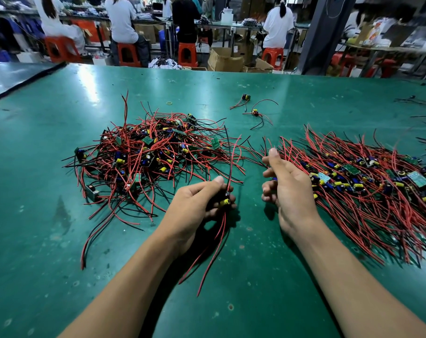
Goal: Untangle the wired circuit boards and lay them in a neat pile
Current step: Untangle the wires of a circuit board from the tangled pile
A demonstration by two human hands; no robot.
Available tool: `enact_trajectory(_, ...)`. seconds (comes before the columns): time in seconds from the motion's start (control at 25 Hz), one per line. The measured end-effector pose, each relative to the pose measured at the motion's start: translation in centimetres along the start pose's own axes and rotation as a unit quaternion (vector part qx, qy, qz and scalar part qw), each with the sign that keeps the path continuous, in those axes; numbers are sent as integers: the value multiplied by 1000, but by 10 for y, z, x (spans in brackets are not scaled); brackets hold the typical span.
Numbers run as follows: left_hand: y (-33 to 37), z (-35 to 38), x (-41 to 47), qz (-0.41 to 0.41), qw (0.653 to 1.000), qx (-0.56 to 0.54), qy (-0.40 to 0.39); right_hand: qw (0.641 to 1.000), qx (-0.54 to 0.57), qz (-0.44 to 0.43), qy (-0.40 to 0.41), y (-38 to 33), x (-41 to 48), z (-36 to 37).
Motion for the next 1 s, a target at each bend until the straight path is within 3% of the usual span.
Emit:
enact_trajectory(0.36, 3, 0, 4, -57, 991, -118, -18, 993, -90, -42, -55, 4, -8, 9)
enact_trajectory(0.6, -2, -3, 9, -45, 993, -104, -32, 897, -373, -145, -188, 13, -26, 21)
enact_trajectory(0.84, -3, 0, 10, -49, 992, -107, -33, 903, -368, -216, -61, -3, -16, 8)
enact_trajectory(1.0, -2, 0, 10, -58, 991, -120, 13, 848, -465, -250, 53, -20, -1, -14)
Point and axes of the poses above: each hand's wrist, its own x-axis towards the middle knuckle, its own z-axis out of the palm, y = z × x, the point moved 2 cm from there along x, towards the middle knuckle, and after that the axes turned 7 degrees about x, right-handed, at the moved point
